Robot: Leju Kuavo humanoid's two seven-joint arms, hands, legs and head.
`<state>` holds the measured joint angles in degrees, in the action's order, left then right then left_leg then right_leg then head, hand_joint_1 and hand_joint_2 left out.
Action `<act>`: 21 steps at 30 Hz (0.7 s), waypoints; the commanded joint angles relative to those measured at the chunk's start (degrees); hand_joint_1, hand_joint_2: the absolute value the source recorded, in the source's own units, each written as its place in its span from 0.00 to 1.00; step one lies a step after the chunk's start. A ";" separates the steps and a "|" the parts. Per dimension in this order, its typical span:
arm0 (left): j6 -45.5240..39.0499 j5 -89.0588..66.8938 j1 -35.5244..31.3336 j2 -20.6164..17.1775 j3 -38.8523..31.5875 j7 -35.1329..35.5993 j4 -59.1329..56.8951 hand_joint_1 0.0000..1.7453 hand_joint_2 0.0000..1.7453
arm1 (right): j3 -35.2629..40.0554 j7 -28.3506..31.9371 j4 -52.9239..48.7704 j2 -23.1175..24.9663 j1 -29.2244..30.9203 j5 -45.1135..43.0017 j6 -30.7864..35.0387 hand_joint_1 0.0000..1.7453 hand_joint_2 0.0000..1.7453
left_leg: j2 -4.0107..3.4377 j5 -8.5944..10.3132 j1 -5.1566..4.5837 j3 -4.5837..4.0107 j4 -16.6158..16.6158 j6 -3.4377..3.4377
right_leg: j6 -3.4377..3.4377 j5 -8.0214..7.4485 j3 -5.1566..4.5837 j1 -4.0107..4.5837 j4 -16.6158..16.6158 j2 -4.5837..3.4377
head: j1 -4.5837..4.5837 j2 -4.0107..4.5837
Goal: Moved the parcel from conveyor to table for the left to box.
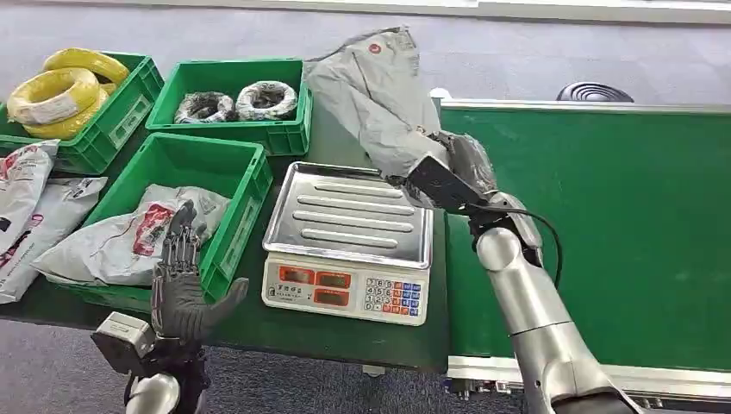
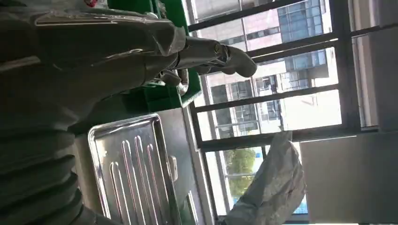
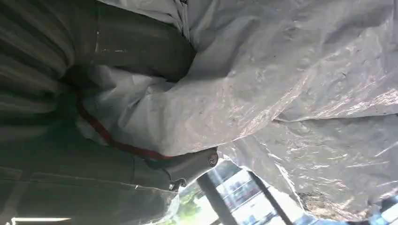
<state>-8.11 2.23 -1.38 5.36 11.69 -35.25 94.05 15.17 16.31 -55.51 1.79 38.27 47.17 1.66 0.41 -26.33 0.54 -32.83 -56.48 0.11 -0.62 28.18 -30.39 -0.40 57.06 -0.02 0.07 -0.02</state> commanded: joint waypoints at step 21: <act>-0.28 -0.59 -2.24 0.81 -3.92 2.58 -2.25 0.00 1.00 | 7.51 -4.36 21.67 2.58 5.31 -0.50 -5.35 0.00 1.00 | -0.09 0.04 -0.06 -0.12 0.04 0.00 | 0.01 -0.06 -0.18 -0.04 -0.02 -0.06 | -0.02 0.00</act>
<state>-8.13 2.21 -3.29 5.75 9.62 -33.38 93.72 21.49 14.04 -41.03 4.63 40.73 46.38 -3.37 0.41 -26.33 0.51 -32.94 -56.48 0.11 -0.62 28.17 -30.51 -0.41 57.04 -0.02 0.04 -0.02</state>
